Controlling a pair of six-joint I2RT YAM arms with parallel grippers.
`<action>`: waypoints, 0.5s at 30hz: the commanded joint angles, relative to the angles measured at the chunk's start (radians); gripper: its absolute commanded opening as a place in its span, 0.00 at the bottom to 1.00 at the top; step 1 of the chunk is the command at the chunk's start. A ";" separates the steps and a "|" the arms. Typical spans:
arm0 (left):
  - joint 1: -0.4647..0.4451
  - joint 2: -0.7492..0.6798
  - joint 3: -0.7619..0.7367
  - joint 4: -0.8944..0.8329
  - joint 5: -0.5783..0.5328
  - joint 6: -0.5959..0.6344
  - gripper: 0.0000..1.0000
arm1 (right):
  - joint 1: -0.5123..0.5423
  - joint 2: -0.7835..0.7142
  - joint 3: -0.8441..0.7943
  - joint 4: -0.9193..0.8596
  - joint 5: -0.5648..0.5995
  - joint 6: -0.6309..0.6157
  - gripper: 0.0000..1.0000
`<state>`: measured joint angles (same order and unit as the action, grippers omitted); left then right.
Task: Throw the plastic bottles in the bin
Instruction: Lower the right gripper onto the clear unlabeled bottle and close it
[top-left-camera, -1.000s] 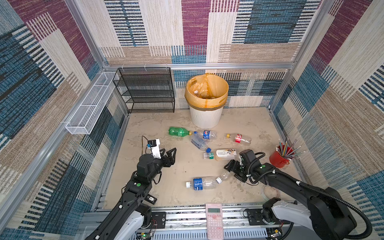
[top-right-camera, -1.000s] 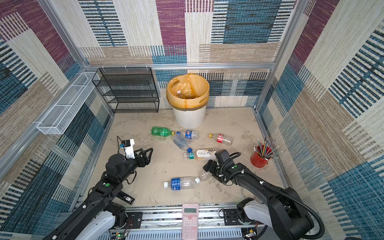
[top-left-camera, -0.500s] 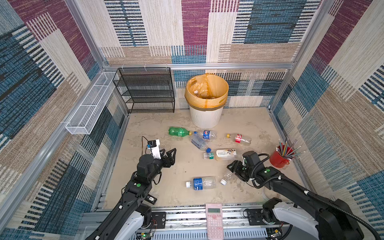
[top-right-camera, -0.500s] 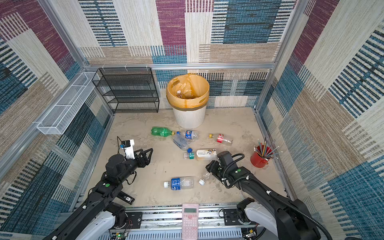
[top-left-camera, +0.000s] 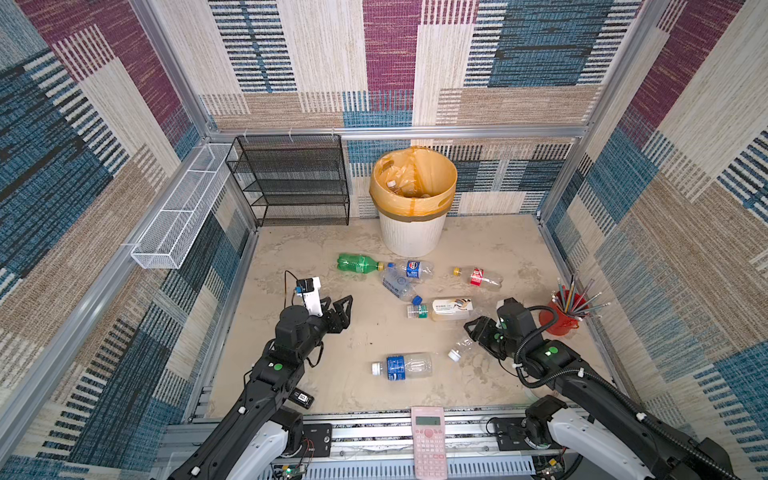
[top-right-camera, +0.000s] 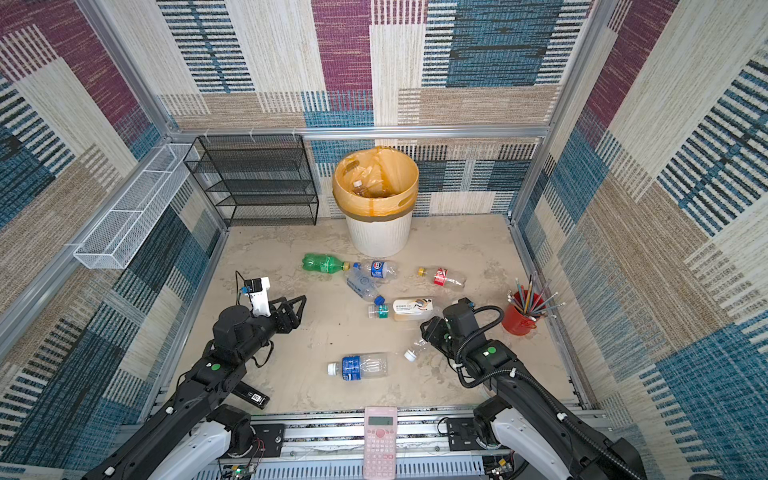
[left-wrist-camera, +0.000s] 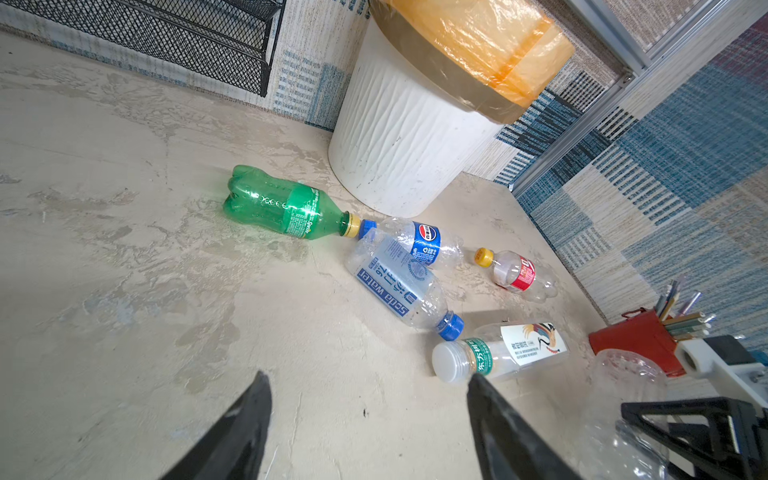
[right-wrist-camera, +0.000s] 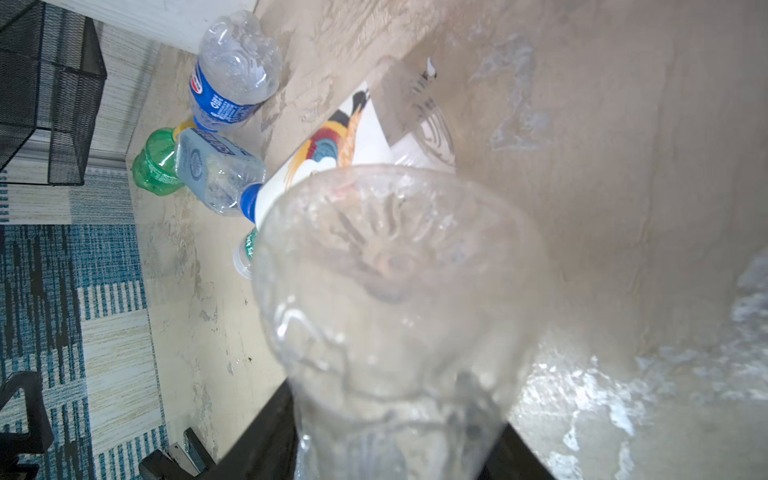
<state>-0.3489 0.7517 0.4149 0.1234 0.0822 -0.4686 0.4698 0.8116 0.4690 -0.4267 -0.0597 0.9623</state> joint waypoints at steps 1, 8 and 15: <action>0.001 0.002 0.014 0.001 -0.003 -0.008 0.75 | 0.000 -0.056 -0.028 0.141 0.013 -0.091 0.56; 0.001 0.006 0.031 -0.011 -0.001 -0.010 0.74 | 0.001 -0.294 -0.218 0.601 0.072 -0.343 0.45; 0.001 0.013 0.054 -0.028 -0.009 -0.010 0.73 | 0.000 -0.279 -0.370 1.111 0.091 -0.585 0.49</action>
<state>-0.3492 0.7601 0.4507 0.0994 0.0822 -0.4713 0.4698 0.5098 0.1310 0.3508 0.0120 0.5209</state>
